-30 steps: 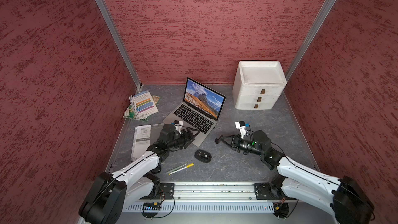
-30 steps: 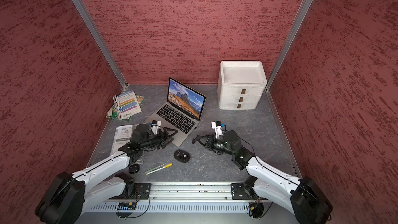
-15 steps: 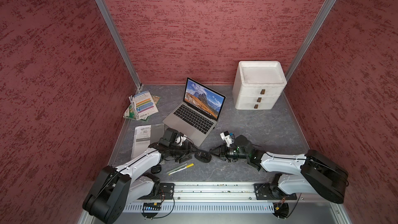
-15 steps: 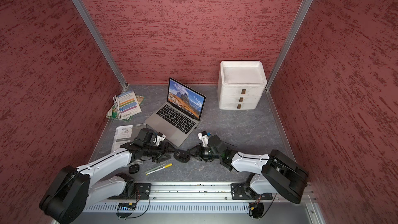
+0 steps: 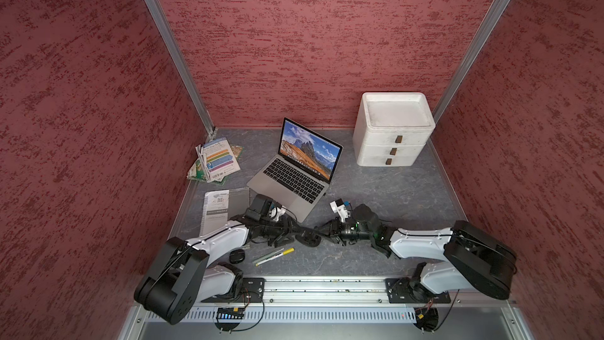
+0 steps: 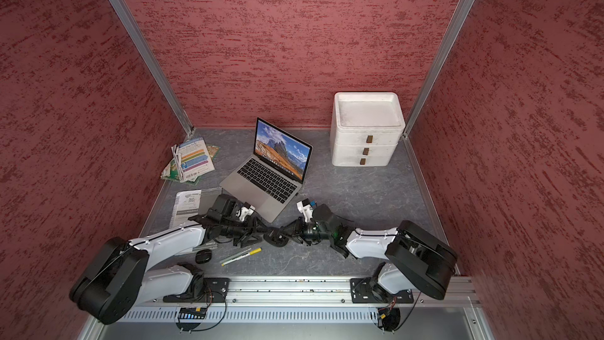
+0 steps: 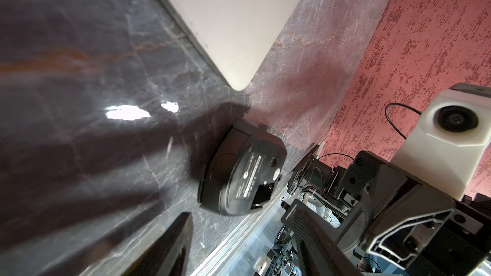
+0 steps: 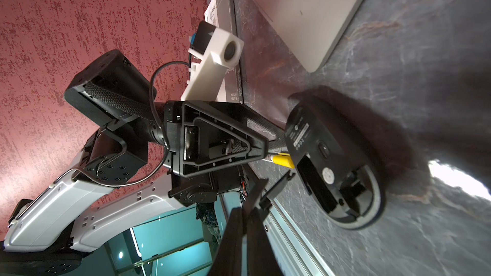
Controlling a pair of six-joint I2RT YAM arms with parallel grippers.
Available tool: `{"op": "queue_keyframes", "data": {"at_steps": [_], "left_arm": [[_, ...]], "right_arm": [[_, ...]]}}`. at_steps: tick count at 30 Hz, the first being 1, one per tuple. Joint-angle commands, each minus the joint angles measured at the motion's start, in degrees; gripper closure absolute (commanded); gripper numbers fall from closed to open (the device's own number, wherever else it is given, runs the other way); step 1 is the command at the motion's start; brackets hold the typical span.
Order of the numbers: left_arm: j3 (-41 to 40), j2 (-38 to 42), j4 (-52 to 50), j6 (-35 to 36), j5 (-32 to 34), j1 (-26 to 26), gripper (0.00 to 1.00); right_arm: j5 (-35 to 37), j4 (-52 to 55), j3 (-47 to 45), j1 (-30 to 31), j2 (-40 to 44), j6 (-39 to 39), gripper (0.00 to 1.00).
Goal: Insert the wireless mouse receiver into the laptop
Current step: Close the lid on the mouse.
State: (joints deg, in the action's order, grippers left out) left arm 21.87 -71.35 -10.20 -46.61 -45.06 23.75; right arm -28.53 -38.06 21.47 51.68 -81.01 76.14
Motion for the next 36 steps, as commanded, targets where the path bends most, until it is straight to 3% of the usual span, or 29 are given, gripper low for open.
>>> {"op": "queue_keyframes", "data": {"at_steps": [1, 24, 31, 36], "left_arm": [[0.31, -0.98, 2.31, 0.95, -1.05, 0.21, 0.36], [-0.07, -4.84, 4.18, 1.96, -1.41, 0.25, 0.42], [0.10, -6.49, 5.45, 2.10, -1.36, 0.25, 0.46], [-0.07, -7.02, 5.49, 2.28, -1.32, 0.26, 0.48]], "right_arm": [[-0.65, -2.04, 1.15, 0.70, -0.75, 0.59, 1.00], [-0.77, -1.69, 0.66, 0.88, -3.99, 2.29, 1.00], [-1.01, 3.48, 1.12, 0.88, -2.72, 1.38, 0.83], [-1.32, 6.56, 1.27, 0.84, -1.54, 1.00, 0.78]]}}
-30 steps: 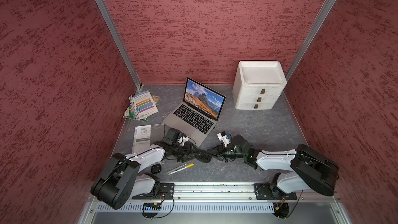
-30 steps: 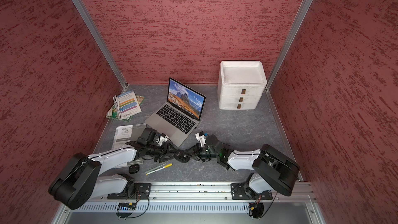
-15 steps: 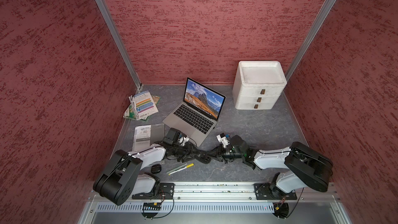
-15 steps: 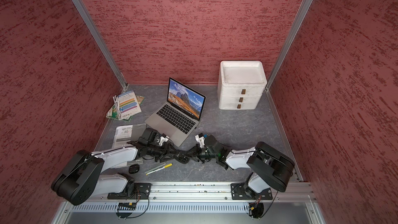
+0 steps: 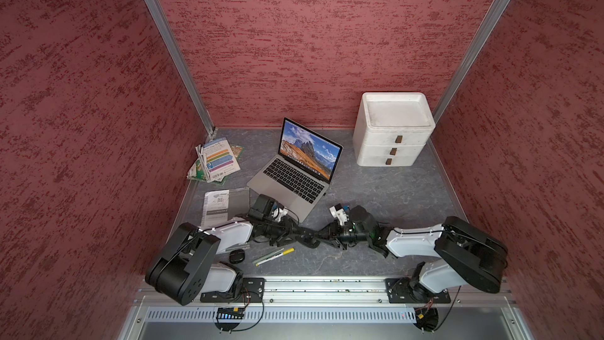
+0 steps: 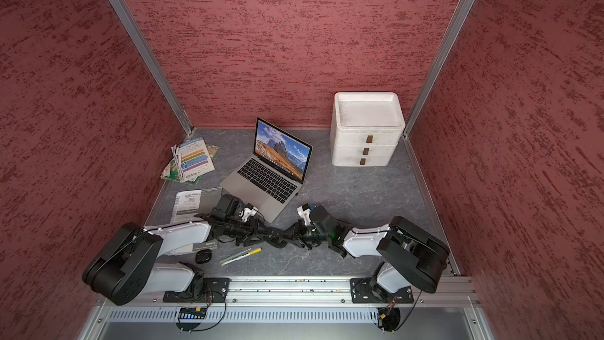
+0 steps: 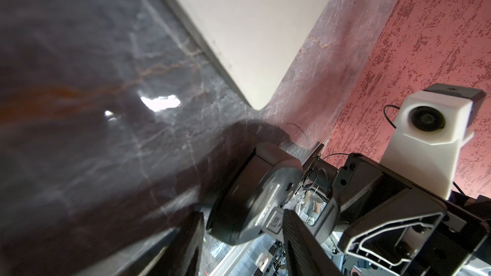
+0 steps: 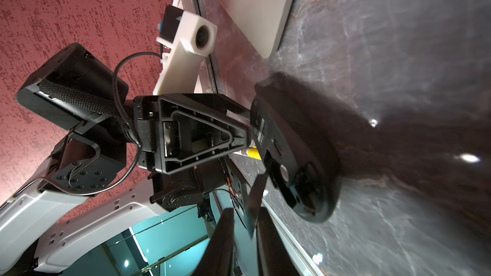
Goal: Insert the wireless mouse receiver into the laptop
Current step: Close the lid on the mouse.
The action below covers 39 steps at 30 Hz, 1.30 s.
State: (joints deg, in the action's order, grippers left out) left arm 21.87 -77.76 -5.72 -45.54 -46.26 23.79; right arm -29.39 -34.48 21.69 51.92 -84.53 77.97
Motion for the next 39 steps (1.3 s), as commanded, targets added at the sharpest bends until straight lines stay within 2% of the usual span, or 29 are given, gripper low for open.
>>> {"op": "queue_keyframes", "data": {"at_steps": [1, 11, 20, 39], "left_arm": [[-0.13, -0.64, 1.00, 1.16, -0.13, 0.24, 0.49], [-0.16, -0.82, 1.20, 1.22, -0.40, 0.20, 0.50], [-0.15, -0.97, 0.96, 1.26, -0.75, 0.22, 0.51], [-0.08, -0.92, 1.58, 0.80, -1.46, 0.20, 0.54]], "right_arm": [[-0.48, 3.54, 1.08, 0.59, 2.57, -0.93, 0.77], [-0.36, 9.16, 2.63, 0.64, 3.47, -2.53, 0.72], [-0.30, 13.96, 3.50, 0.64, 4.04, -2.83, 0.73], [-1.11, 15.06, 4.15, 0.63, 1.65, -1.43, 0.72]]}}
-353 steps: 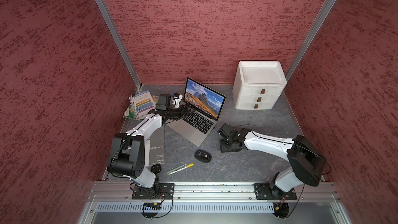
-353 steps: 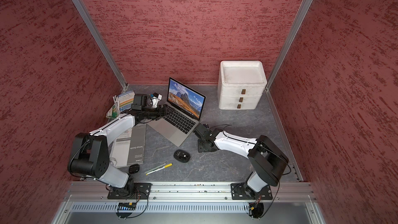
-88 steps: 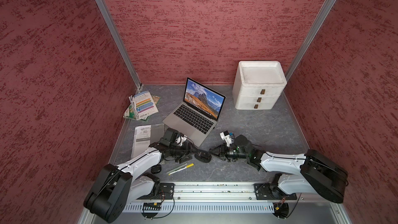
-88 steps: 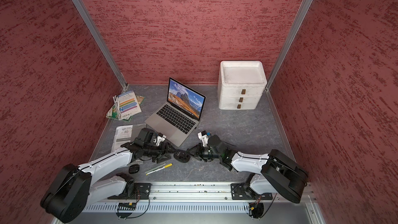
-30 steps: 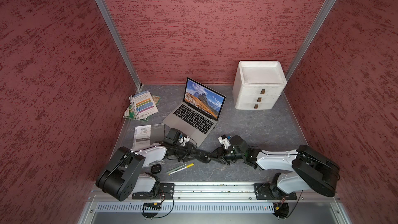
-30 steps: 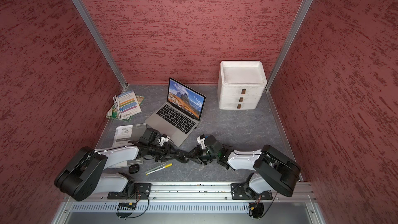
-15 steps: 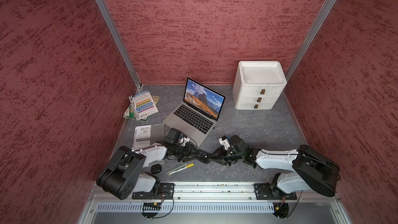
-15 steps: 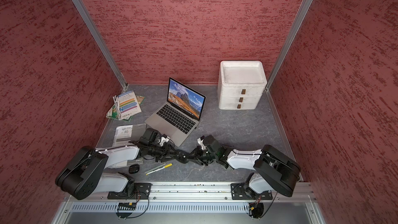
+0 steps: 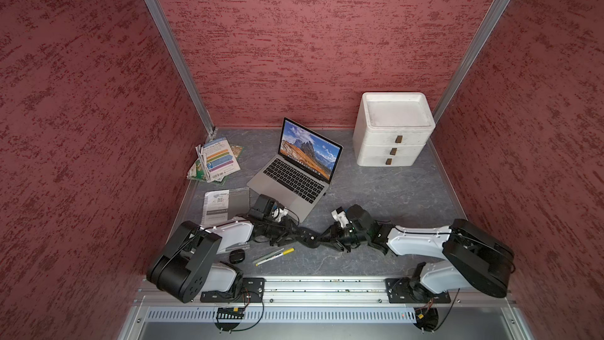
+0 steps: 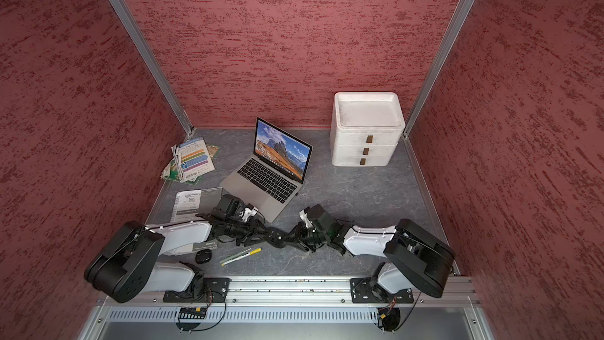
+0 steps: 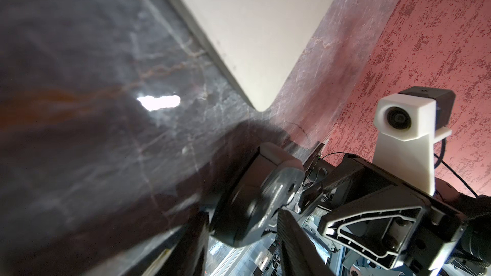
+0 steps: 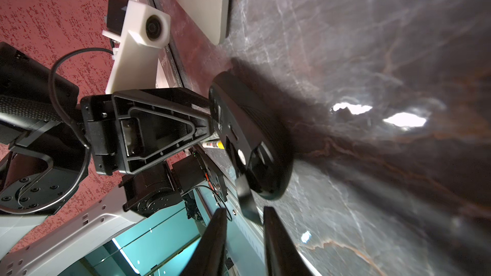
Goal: Insert the wireless mouse receiver into the laptop
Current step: Close the lid on the mouse.
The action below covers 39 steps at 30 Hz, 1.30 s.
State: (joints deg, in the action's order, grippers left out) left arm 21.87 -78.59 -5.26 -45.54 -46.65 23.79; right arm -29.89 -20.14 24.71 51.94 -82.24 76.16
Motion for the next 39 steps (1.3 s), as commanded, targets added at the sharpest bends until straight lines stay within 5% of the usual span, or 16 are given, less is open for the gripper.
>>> {"op": "queue_keyframes", "data": {"at_steps": [1, 39], "left_arm": [[-0.07, -0.07, 1.08, 0.76, -1.09, 0.25, 0.54], [-0.51, -0.07, 1.02, 0.81, -1.91, 0.47, 0.56]], "right_arm": [[-0.58, 0.75, 1.26, 0.61, -0.71, 0.33, 0.72], [0.38, 4.16, 2.80, 0.42, -2.16, 0.31, 0.72]]}}
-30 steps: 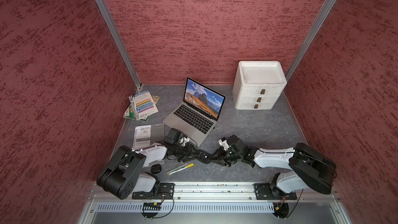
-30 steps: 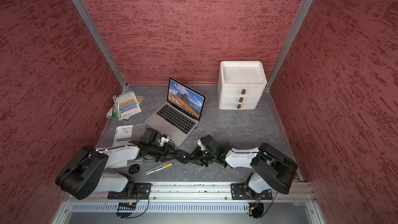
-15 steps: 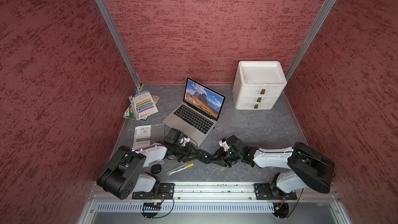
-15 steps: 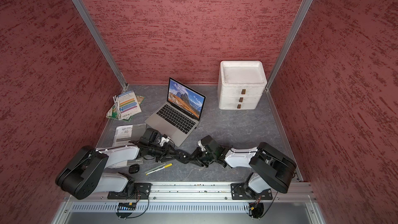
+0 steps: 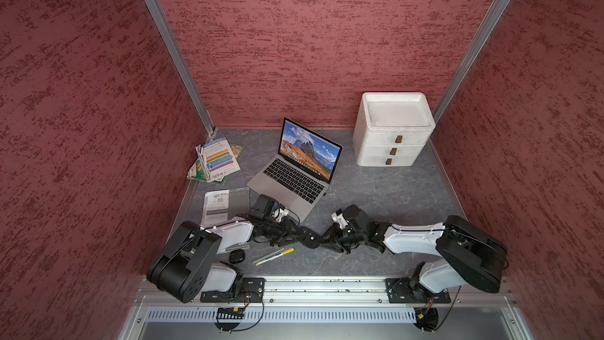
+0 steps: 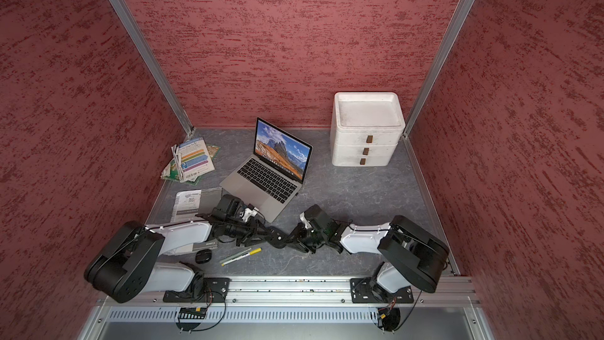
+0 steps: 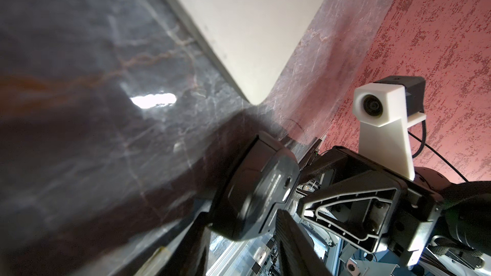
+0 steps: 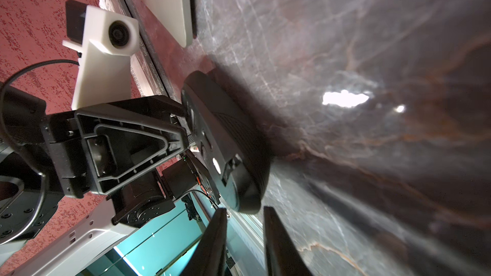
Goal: Insert the wireless mouse receiver into the laptop
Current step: Close the lid on the mouse.
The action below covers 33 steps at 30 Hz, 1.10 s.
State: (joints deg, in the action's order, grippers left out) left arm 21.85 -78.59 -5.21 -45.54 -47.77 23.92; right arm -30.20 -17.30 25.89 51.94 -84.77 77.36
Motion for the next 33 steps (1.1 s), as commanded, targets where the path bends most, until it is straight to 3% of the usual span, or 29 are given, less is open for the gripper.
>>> {"op": "queue_keyframes", "data": {"at_steps": [1, 10, 17, 21, 24, 33], "left_arm": [[-0.49, -0.13, 1.00, 0.76, -0.83, 0.34, 0.56], [-0.67, 1.96, 0.25, 0.78, 0.00, 0.20, 0.52], [-0.21, 6.84, -4.64, 3.29, 3.90, -0.48, 0.42], [1.45, 8.50, -8.65, 6.79, 7.47, -0.72, 0.41], [2.34, 9.14, -10.15, 8.60, 9.24, -0.81, 0.40], [3.33, 5.96, -7.22, 12.52, 10.42, -0.73, 0.39]], "right_arm": [[0.86, 1.58, 1.62, 0.44, 0.59, -0.90, 0.71], [1.05, 3.16, 1.49, 0.25, 2.60, -1.30, 0.67], [2.17, 12.97, 2.13, 0.67, 8.07, -6.31, 0.68], [9.57, 27.75, 5.13, 3.61, 11.82, -16.86, 0.69], [13.43, 33.42, 8.17, 6.43, 10.09, -21.58, 0.72], [20.65, 34.61, 11.26, 12.30, 4.24, -26.77, 0.84]]}}
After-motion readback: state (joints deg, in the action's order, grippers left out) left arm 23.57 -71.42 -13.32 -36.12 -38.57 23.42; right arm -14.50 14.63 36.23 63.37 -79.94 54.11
